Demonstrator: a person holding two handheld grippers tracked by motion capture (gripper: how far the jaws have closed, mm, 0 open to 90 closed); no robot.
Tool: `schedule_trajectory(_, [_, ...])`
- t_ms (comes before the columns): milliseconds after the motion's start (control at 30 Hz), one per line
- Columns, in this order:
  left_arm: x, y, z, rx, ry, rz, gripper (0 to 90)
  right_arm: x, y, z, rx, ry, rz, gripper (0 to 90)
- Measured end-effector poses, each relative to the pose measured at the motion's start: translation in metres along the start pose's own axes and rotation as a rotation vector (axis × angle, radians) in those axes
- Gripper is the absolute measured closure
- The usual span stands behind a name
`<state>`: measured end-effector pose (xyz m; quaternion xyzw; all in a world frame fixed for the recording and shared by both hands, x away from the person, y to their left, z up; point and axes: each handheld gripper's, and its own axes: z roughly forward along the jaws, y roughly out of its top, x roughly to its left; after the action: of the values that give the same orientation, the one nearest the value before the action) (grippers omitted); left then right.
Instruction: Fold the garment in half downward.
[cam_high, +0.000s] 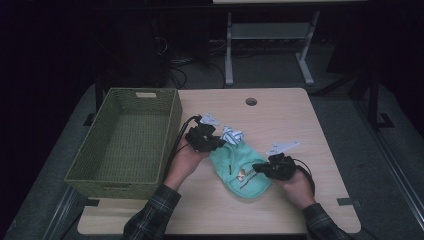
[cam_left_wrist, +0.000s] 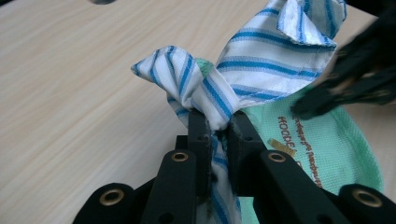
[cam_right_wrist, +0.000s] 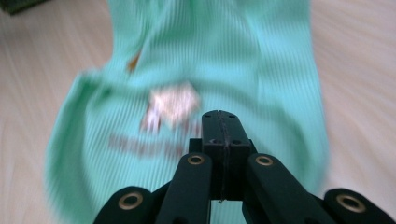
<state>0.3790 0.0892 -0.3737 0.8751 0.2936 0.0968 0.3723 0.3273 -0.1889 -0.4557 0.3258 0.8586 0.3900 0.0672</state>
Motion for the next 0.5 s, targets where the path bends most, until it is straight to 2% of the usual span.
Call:
schedule_trajectory(167, [0.005, -0.003, 0.000, 0.008, 0.013, -0.012, 80.8, 0.000, -0.019, -0.015, 0.020, -0.006, 0.023, 90.0])
schedule_trajectory(367, [-0.002, -0.001, 0.002, 0.012, 0.009, 0.009, 80.6, 0.000, -0.026, -0.008, 0.069, -0.001, 0.034, 90.0])
schedule_trajectory(500, [-0.009, 0.002, 0.003, 0.016, 0.000, 0.034, 80.5, 0.000, -0.025, -0.007, 0.062, 0.001, 0.033, 90.0])
